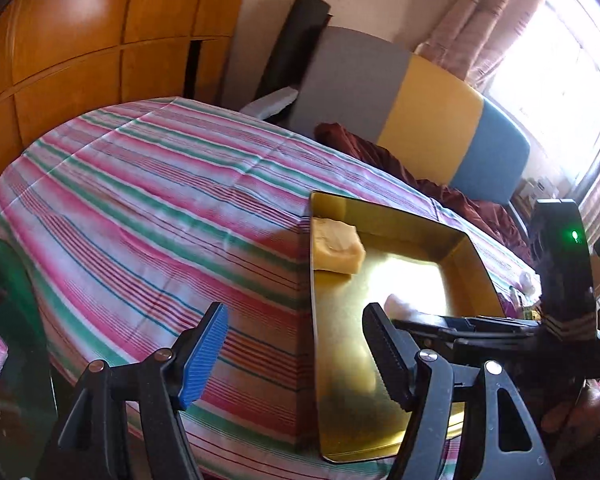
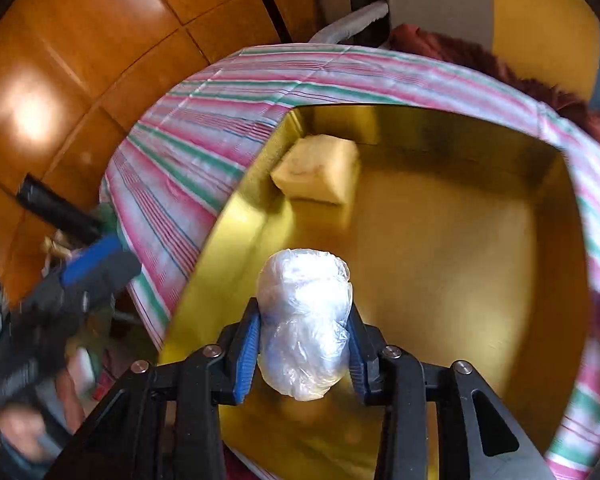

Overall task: Organize objects
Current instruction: 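Release the sponge into the tray with the left tool while the right tool drops the wrapped ball, then grasp the white knit sock roll with the left tool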

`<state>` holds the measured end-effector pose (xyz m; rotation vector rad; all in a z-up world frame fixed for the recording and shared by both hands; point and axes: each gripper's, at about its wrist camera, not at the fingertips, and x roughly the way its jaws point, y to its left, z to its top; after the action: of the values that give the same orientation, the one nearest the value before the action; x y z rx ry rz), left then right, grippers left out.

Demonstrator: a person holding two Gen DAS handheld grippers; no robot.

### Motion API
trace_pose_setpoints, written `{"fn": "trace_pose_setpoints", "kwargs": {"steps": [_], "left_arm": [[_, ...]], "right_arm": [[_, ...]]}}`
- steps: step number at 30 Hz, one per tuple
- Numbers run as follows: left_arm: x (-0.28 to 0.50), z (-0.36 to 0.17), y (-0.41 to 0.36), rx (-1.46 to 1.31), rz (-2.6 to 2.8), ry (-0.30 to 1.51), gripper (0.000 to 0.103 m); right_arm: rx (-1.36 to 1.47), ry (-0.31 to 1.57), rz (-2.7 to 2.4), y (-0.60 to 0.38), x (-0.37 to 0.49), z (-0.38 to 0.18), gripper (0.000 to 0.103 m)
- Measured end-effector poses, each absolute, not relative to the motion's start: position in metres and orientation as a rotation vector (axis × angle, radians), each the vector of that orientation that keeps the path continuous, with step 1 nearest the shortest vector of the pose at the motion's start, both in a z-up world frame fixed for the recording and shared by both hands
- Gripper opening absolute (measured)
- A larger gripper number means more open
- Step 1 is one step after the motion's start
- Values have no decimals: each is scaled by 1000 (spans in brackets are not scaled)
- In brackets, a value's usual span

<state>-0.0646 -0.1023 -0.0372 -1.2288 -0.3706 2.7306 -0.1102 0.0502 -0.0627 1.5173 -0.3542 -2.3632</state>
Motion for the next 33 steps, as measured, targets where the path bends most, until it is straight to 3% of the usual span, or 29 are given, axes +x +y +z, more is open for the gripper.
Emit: {"fn": "trace_pose_setpoints", "kwargs": {"steps": [2,7,12,20,33], "left_arm": [[-66,-39,-104,-1235,2735,-374,71],[-71,-53,-100,-1321,2686,-381,70],[-69,-56,-86,-1322,2636,-356,70],[-59,-40,-59,-1239,2581,-289,70],[-48,-19,43,-1158,2311,-83,70]], "right_arm": [[1489,-407,-2372,50,-115,-66,73],[1464,-283,-2430,49,-96,-58,76],[1438,-238,-2505,65,-68,-51,90],[1385,-266,-2661,114,-26,-38,97],[1468,-431,-2992,282,58,-13,98]]}}
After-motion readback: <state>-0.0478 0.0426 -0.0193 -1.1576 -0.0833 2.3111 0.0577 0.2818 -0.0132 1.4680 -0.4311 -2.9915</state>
